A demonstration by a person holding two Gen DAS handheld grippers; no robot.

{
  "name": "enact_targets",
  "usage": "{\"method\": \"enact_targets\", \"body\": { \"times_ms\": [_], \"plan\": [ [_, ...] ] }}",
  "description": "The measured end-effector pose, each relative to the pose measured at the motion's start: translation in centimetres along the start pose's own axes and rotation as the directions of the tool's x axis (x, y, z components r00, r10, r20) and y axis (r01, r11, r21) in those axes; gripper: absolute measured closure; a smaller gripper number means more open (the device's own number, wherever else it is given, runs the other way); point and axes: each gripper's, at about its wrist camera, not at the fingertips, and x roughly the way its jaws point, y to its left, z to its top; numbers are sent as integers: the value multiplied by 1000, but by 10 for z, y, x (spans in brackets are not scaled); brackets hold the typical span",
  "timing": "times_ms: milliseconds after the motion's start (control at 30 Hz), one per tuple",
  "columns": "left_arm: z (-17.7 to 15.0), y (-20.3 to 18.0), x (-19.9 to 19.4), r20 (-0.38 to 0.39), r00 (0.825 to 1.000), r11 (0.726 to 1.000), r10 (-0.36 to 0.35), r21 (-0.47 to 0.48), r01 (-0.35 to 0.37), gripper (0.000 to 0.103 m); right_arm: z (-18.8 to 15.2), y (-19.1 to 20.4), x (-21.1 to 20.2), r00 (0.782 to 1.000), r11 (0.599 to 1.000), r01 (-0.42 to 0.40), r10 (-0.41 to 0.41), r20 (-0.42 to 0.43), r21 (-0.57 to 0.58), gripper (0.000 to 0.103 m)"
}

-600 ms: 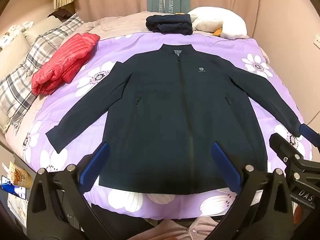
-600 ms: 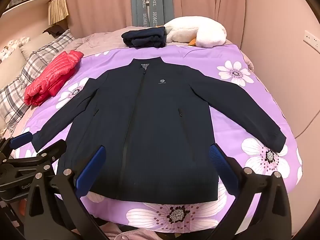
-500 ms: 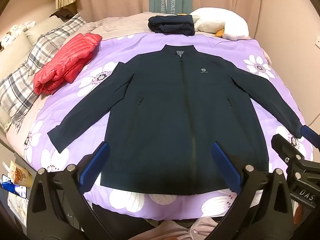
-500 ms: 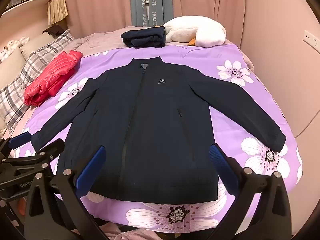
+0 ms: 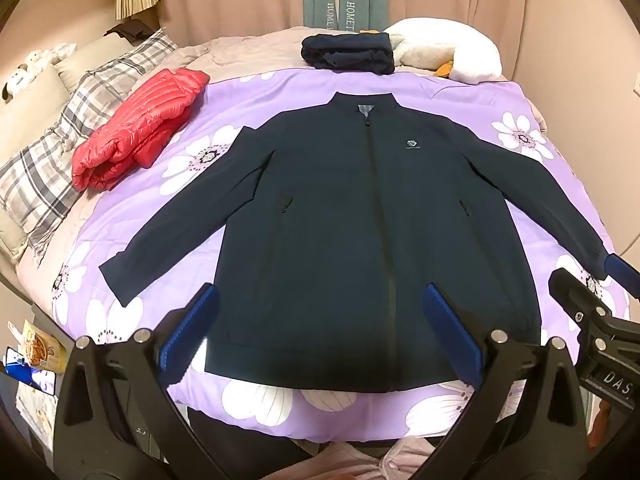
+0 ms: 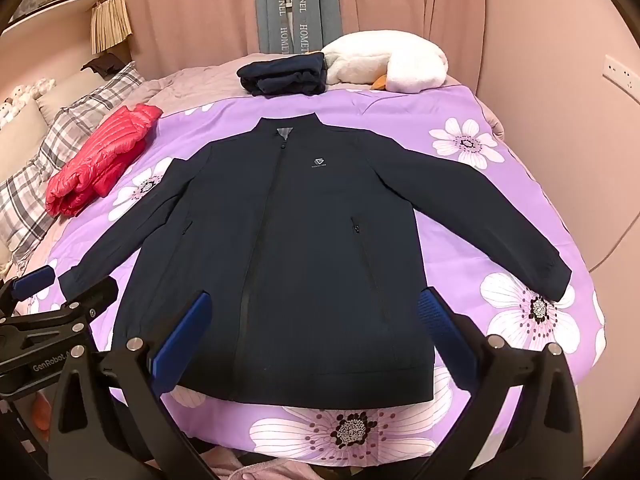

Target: Fold large clothes

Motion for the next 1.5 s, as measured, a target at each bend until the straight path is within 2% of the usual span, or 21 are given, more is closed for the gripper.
{"method": "enact_targets", "body": {
  "times_ms": [1500],
  "plan": [
    [1,-2,-5,13,1000,1000,10,1,-10,2,-1,-3,2,1000,1000,0,0,-4,9,1]
  ]
}}
